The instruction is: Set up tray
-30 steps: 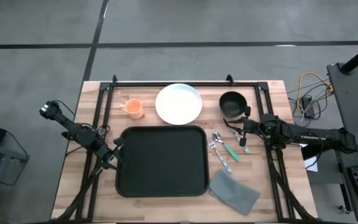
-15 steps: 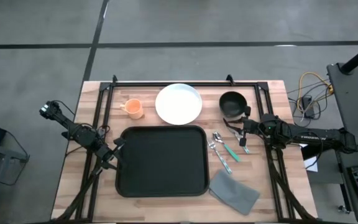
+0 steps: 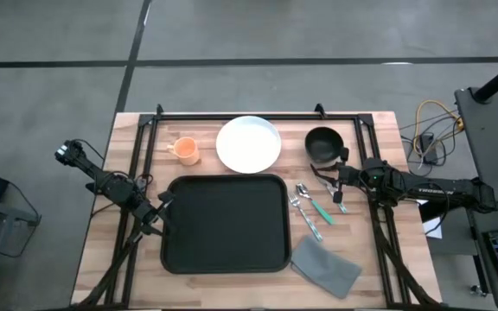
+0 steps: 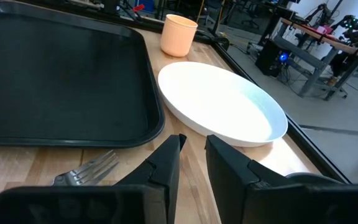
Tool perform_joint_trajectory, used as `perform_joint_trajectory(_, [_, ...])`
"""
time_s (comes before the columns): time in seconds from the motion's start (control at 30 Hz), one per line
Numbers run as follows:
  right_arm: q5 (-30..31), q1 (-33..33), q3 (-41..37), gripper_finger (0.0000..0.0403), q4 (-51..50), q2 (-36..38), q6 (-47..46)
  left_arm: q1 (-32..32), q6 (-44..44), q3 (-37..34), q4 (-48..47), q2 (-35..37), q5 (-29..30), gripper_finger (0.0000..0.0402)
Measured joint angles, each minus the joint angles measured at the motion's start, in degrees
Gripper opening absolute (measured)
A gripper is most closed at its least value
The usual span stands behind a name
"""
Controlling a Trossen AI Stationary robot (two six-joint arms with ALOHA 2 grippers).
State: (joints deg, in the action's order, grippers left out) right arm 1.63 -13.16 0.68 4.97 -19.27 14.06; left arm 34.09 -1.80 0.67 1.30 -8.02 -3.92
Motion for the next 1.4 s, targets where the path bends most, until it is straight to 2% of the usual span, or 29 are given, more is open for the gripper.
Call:
perform_joint_trajectory(0.7, [-0.01, 0.02, 0.00, 0.0068, 0.00, 0.00, -0.01, 0.00, -0.10, 0.00, 0.04, -0.45, 0.04, 0.0096])
perform_joint_trajectory(0.8, [-0.02, 0.01, -0.02, 0.0068, 0.00, -0.02, -0.09, 0.00, -0.74, -0.04, 1.05, -0.79, 2.13, 0.0096])
perform_joint_trajectory(0.93, [-0.01, 0.02, -0.02, 0.0068, 0.00, -0.02, -0.11, 0.00, -0.96, -0.04, 6.06, -0.76, 11.70, 0.0096])
perform_joint_trajectory(1.13, [0.00, 0.00, -0.01, 0.0068, 0.00, 0.00, -0.01, -0.01, -2.89, -0.04, 16.57, -0.79, 36.29, 0.0096])
perform_joint_trajectory(1.27, [0.00, 0.01, -0.01, 0.0068, -0.01, -0.02, -0.02, -0.05, -10.62, 0.98, 24.03, -0.71, 53.64, 0.0096])
perform_joint_trajectory(1.4, [-0.02, 0.02, -0.01, 0.0068, 0.00, -0.01, -0.03, -0.08, -12.17, 3.70, 26.26, -0.43, 65.90, 0.0096])
